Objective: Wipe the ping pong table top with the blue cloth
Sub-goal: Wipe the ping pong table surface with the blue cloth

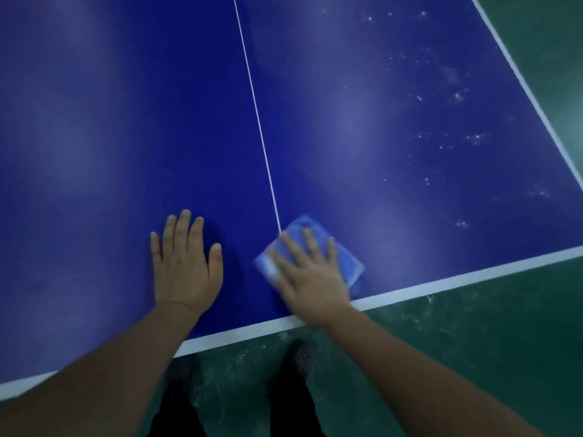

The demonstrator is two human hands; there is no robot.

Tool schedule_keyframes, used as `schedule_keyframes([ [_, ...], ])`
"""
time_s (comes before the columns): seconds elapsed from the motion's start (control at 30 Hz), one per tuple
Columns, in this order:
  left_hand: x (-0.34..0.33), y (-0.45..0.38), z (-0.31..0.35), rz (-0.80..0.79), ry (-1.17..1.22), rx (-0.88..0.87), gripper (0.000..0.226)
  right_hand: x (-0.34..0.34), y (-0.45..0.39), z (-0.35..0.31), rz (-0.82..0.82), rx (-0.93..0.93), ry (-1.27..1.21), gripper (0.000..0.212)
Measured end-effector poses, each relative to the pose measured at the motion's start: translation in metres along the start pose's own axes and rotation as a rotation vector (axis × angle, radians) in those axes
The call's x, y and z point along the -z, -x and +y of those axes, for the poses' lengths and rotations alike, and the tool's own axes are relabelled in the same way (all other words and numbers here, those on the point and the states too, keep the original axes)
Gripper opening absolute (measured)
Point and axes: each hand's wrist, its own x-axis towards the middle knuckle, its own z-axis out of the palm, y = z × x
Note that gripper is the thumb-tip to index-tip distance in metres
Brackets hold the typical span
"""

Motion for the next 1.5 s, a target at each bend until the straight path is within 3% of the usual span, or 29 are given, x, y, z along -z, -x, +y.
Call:
schedule_keyframes([
  [0.1,-0.012,-0.003,0.021,0.000,-0.011,0.049,0.072,0.024,-0.001,0.119,-0.027,-0.451,0.066,0.058],
  [0.17,-0.018,-0.005,0.025,-0.006,-0.040,0.074,0.071,0.043,0.005,0.177,-0.019,-0.747,-0.042,0.057],
  [0.27,-0.021,-0.006,0.024,-0.015,-0.054,0.057,0.066,0.043,-0.001,0.167,0.068,-0.949,-0.144,0.061],
  [0.33,-0.021,-0.006,0.023,-0.020,-0.043,0.059,0.066,0.030,-0.015,0.108,0.063,-0.778,-0.060,0.062],
  [0.43,-0.021,-0.005,0.024,-0.025,-0.046,0.067,0.065,0.008,-0.023,0.022,0.034,-0.058,0.021,0.052],
  [0.5,-0.022,-0.005,0.023,-0.022,-0.058,0.063,0.064,0.007,-0.035,0.029,-0.026,0.221,0.029,0.049],
  [0.57,-0.023,-0.007,0.022,-0.027,-0.061,0.068,0.063,0.017,-0.053,0.077,-0.009,0.049,0.065,0.053],
  [0.67,-0.024,-0.006,0.022,-0.036,-0.051,0.067,0.061,0.035,-0.048,0.153,-0.013,-0.451,0.039,0.065],
  [0.77,-0.025,-0.006,0.021,-0.039,-0.053,0.070,0.060,0.033,-0.028,0.138,0.014,-0.588,0.019,0.065],
  [0.83,-0.026,-0.005,0.020,-0.048,-0.054,0.072,0.060,0.025,-0.034,0.090,0.061,-0.470,0.043,0.058],
  [0.97,-0.024,-0.007,0.021,-0.045,-0.050,0.062,0.059,0.009,-0.112,0.005,0.091,0.038,-0.015,0.050],
  [1.03,-0.023,-0.007,0.021,-0.038,-0.049,0.055,0.058,0.013,-0.163,0.012,0.087,0.187,-0.024,0.050],
  [1.07,-0.024,-0.007,0.021,-0.040,-0.046,0.053,0.058,0.019,-0.186,0.031,0.073,0.175,0.020,0.052],
  [1.13,-0.025,-0.007,0.021,-0.038,-0.045,0.052,0.059,0.035,-0.225,0.097,0.074,-0.045,0.095,0.054],
  [1.2,-0.025,-0.007,0.020,-0.033,-0.048,0.047,0.059,0.058,-0.246,0.172,0.104,-0.436,0.009,0.054],
  [1.27,-0.025,-0.007,0.021,-0.038,-0.058,0.043,0.059,0.074,-0.245,0.198,0.118,-0.722,-0.149,0.056],
  [1.3,-0.024,-0.007,0.021,-0.040,-0.062,0.043,0.059,0.073,-0.238,0.184,0.120,-0.744,-0.129,0.056],
  [1.37,-0.024,-0.007,0.021,-0.043,-0.068,0.044,0.060,0.052,-0.213,0.124,0.141,-0.487,0.004,0.056],
  [1.47,-0.025,-0.008,0.021,-0.038,-0.077,0.039,0.060,0.017,-0.139,0.044,0.020,0.243,0.046,0.051],
  [1.5,-0.026,-0.008,0.020,-0.035,-0.074,0.035,0.061,0.017,-0.125,0.051,-0.009,0.353,0.033,0.050],
])
